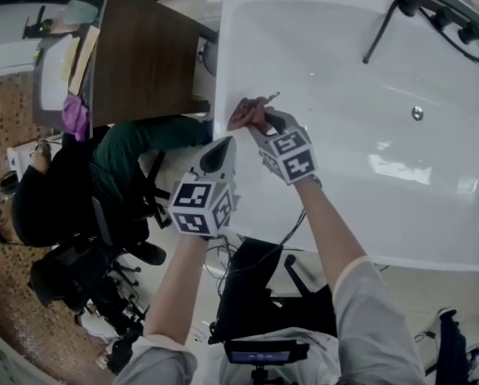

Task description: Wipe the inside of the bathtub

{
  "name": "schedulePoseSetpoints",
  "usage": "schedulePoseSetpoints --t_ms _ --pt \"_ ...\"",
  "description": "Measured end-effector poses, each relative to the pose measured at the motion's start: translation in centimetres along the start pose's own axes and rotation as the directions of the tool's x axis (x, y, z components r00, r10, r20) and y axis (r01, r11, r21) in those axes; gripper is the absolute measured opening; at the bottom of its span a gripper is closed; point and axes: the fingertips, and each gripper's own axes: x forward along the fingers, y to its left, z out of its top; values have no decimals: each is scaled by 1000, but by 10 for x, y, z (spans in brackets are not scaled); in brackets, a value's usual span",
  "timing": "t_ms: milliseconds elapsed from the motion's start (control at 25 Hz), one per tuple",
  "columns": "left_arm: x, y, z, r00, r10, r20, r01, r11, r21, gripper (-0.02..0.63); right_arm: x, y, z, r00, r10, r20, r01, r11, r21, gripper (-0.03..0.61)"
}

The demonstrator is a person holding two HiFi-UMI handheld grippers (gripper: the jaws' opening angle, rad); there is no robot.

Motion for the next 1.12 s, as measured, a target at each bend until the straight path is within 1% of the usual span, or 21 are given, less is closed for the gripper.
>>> schedulePoseSetpoints --t_ms 240,440,520,800,960,1120 --pt "25 11 7 999 -34 1 34 999 -24 6 44 -15 -5 999 22 -33 -22 1000 3 149" --pt "38 20 5 999 -41 -17 40 996 -78 6 72 -24 0 999 33 -39 -33 999 5 149" --pt "42 21 4 999 -41 -22 39 995 -89 6 81 -24 3 998 48 -42 -48 999 2 149" --pt "57 21 -5 997 -56 -46 51 994 -96 6 90 -34 -4 995 99 -34 -97 994 51 140" --pt "67 17 -16 996 -67 -53 60 990 -124 6 92 -49 -14 996 86 -33 -85 995 46 137" --pt "80 11 -26 995 -78 -60 70 989 -129 6 99 -69 -28 996 75 -49 -71 996 62 135"
